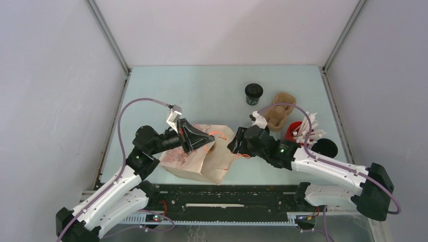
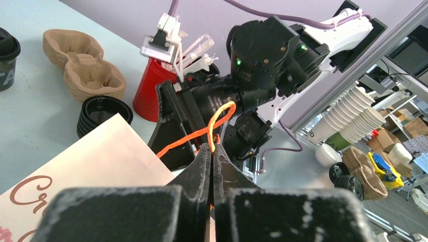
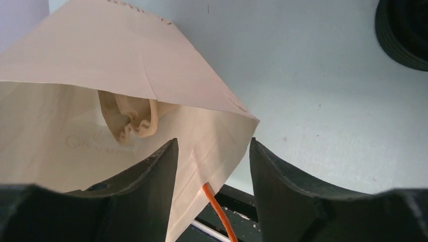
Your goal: Pack the takeout coffee
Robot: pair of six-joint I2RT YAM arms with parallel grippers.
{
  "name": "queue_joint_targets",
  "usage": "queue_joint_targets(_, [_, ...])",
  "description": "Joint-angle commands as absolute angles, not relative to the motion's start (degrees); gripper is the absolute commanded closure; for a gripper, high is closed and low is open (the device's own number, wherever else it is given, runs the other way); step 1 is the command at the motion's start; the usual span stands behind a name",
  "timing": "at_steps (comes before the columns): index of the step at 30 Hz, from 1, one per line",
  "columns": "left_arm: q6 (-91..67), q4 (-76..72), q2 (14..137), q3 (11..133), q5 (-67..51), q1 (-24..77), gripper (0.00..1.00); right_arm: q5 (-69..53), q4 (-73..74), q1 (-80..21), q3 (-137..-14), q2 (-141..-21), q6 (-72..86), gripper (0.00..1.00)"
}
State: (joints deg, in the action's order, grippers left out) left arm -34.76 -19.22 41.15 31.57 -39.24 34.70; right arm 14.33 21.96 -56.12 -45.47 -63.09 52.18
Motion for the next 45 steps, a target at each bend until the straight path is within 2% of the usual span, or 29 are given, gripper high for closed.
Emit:
queue_joint_targets(1, [-35.42,-21.91,39.44,30.25,-38.57,34.54,1.0,13.59,14.95,-57.6,-44.73,-64.83,55.84,0.45])
queue_joint_targets(3, [-35.65,-21.74,38.79,30.24,-37.61,34.54,1.0,13.56,13.31,-57.41,-45.2,-65.0,55.1,0.58])
queue_joint_targets(4, [-35.91,-21.48,38.24,30.3,-36.72,34.54,1.0,13.96,13.57,-57.39,-46.27,-64.73,54.28,0.7])
queue_joint_targets(9, [-33.46,-11.97,34.24,34.06,-27.14,34.54,1.0,20.7,20.16,-59.78,-52.92,-61.14,47.4,0.91])
queue_joint_targets(12, [-34.07,-8.35,31.91,37.56,-22.47,34.54,1.0,24.85,26.04,-60.34,-59.76,-61.52,42.33,0.98])
queue_joint_targets(18, [-36.65,1.22,30.3,49.56,-18.74,34.72,1.0,25.49,33.8,-61.2,-73.06,-63.4,39.29,1.0])
queue_joint_targets(22, [-38.0,9.75,29.29,43.03,-2.51,33.99,1.0,26.5,30.01,-59.43,-72.8,-69.62,36.56,1.0])
queue_joint_targets(25, [-39.26,7.53,30.51,43.08,-9.18,29.99,1.0,23.61,32.58,-55.67,-77.03,-74.0,35.88,1.0])
queue_joint_targets(28, [-38.45,6.76,29.29,49.39,-14.49,29.62,1.0,27.9,35.02,-58.35,-83.32,-72.51,33.31,1.0])
queue_joint_targets(31, [-35.49,9.15,27.2,48.2,-8.43,29.61,1.0,30.45,33.1,-57.41,-82.38,-72.94,31.49,1.0])
queue_joint_targets(33, [-36.49,11.16,28.8,44.45,-3.76,28.46,1.0,26.41,34.9,-53.36,-84.09,-76.81,31.26,1.0])
queue_joint_targets(36, [-38.44,8.95,32.18,44.94,-14.93,26.51,1.0,28.25,43.87,-52.91,-91.68,-80.57,31.45,1.0])
queue_joint_targets(38, [-38.71,7.08,30.04,45.11,-15.72,26.62,1.0,31.33,42.29,-56.16,-90.43,-78.72,28.4,1.0])
queue_joint_targets(42, [-38.35,8.47,30.3,41.78,-9.83,26.06,1.0,27.41,29.51,-56.19,-79.81,-76.47,26.98,1.0])
queue_joint_targets(45, [-40.11,5.18,31.79,43.92,-17.68,26.05,1.0,27.91,33.7,-56.54,-82.74,-78.29,27.29,1.0])
